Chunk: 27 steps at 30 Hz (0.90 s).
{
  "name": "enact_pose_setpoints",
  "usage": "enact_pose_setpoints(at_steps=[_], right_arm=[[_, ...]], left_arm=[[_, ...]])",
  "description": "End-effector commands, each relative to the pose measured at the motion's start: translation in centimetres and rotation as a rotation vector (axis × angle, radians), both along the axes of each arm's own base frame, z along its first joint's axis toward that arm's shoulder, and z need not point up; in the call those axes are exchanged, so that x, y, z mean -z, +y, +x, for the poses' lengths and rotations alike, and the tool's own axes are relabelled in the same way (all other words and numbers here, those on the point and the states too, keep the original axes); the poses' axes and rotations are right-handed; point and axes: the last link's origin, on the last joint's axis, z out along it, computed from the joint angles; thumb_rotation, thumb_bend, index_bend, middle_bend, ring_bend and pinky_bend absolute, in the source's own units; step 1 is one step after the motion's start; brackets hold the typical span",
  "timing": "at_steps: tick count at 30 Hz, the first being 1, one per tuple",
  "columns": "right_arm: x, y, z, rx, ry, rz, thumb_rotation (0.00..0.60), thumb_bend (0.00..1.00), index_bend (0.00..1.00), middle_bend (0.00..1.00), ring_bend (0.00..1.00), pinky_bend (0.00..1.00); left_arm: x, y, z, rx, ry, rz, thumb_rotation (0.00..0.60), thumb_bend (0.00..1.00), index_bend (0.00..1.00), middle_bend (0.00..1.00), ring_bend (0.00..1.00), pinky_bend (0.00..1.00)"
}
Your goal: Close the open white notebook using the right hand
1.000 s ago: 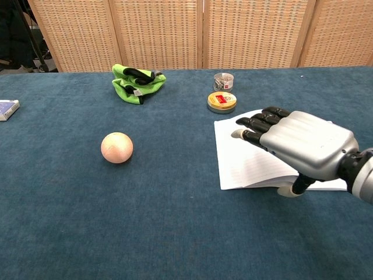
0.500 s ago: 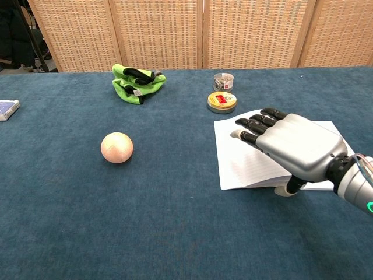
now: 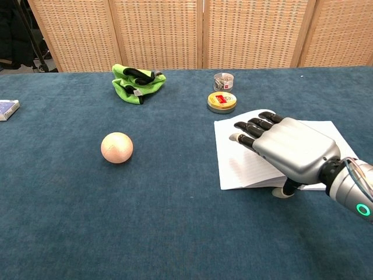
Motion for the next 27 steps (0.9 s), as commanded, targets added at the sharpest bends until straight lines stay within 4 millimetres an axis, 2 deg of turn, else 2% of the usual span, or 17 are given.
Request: enact_pose_setpoints(at_steps=[1, 27], right_arm=[[0.14, -0.11, -0.05, 0.004, 0.002, -0.005, 0.600, 0.16, 0.00, 0.00, 0.00, 0.00], [0.79, -1.03, -0.47, 0.002, 0.052, -0.059, 0.600, 0.17, 0.00, 0.00, 0.00, 0.00]], left_arm=[[-0.06, 0.02, -0.04, -0.001, -0.001, 0.000, 0.600, 0.00, 0.00, 0.00, 0.00, 0.00], [-0.11, 0.00, -0.03, -0.001, -0.005, 0.000, 0.600, 0.00, 0.00, 0.00, 0.00, 0.00]])
